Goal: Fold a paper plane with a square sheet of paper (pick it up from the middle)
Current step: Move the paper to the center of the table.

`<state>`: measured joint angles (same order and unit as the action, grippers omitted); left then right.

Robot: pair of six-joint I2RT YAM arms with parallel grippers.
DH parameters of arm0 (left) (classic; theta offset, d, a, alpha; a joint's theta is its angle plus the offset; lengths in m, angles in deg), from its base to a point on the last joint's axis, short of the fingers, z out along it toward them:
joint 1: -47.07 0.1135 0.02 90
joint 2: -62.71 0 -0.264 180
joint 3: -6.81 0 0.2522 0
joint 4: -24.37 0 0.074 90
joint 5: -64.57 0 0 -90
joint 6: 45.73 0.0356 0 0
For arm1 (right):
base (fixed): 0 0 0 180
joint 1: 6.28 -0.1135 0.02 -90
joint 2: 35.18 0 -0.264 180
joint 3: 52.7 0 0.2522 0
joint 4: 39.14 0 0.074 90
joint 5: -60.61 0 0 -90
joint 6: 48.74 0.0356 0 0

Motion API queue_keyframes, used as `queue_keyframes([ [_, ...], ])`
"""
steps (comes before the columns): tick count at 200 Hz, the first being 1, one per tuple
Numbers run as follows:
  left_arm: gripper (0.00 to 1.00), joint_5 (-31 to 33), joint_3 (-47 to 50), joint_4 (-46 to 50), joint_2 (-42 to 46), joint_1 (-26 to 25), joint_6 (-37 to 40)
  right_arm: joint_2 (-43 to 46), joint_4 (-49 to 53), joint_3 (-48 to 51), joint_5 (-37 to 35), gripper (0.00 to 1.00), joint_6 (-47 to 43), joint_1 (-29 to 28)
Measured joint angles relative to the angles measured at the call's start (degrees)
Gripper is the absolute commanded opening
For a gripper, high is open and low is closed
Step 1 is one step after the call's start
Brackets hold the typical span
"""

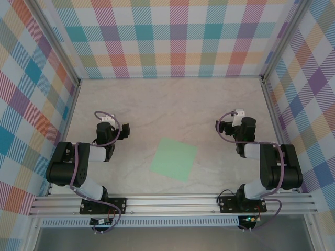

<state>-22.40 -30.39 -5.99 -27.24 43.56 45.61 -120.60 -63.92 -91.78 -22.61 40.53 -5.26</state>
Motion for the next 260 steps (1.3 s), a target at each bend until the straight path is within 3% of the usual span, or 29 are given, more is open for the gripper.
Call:
queue_keyframes([
  [39,1.0,0.0,0.0,0.0,0.0,0.0,0.0,8.7,7.6,-0.5,-0.1,1.0,0.6,0.0],
  [59,1.0,0.0,0.0,0.0,0.0,0.0,0.0,16.1,16.5,-2.0,-0.3,1.0,2.5,0.0],
  [121,1.0,0.0,0.0,0.0,0.0,0.0,0.0,32.7,41.9,-7.9,2.0,1.0,17.9,-0.1],
  [186,1.0,1.9,-0.2,2.9,2.6,-0.3,-0.2,27.9,56.4,-12.7,14.8,0.98,22.8,-0.1],
  [260,1.0,3.7,-4.5,29.5,32.2,-0.5,-11.0,22.7,66.9,-18.8,21.0,0.86,22.4,-2.5],
])
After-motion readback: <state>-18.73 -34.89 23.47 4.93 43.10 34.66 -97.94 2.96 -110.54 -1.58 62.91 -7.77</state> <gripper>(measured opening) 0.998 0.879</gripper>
